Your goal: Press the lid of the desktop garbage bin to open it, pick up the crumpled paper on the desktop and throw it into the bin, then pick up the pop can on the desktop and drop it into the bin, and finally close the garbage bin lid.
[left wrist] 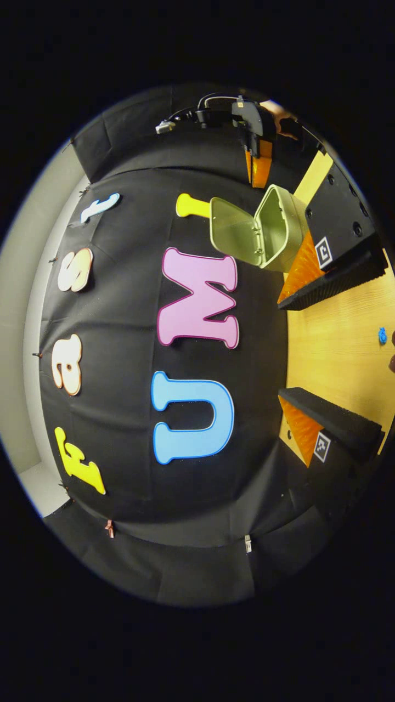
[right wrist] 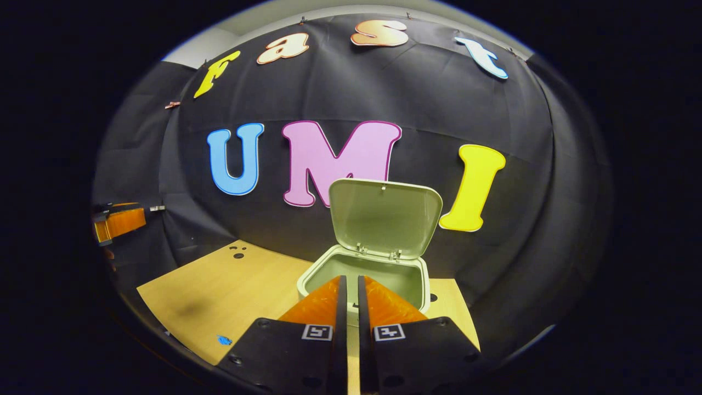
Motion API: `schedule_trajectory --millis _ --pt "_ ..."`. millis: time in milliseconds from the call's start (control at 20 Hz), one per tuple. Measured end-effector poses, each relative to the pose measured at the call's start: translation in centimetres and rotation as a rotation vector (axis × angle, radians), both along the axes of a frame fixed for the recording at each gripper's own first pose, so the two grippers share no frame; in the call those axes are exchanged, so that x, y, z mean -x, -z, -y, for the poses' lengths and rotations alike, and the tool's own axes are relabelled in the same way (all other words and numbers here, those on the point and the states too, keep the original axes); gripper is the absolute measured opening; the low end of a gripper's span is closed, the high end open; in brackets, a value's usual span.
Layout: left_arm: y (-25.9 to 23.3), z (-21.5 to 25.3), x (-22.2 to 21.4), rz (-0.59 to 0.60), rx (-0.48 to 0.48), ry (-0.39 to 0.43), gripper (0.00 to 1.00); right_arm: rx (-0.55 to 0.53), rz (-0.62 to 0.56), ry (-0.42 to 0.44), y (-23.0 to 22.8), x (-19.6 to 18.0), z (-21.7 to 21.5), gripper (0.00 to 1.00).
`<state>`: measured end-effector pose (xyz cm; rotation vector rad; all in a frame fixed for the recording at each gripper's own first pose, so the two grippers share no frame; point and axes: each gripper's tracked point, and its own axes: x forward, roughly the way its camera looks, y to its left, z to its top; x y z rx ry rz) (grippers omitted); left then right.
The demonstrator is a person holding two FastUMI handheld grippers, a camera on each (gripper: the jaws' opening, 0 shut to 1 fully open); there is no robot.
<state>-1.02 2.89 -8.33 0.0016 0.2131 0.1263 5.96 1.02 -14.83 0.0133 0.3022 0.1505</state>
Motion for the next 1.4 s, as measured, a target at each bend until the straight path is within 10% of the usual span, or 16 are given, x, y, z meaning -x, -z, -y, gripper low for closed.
schedule_trajectory --millis 600,1400 --pt "14.2 0.9 3.5 -0.27 0.072 0.085 0.92 -0.038 -0.058 -0.027 0.7 5.8 -2.2 0.56" --pt "31.6 2.8 7.2 -0.63 0.026 0.187 0.9 -0.022 -0.134 0.008 2.1 9.9 -1.3 0.57"
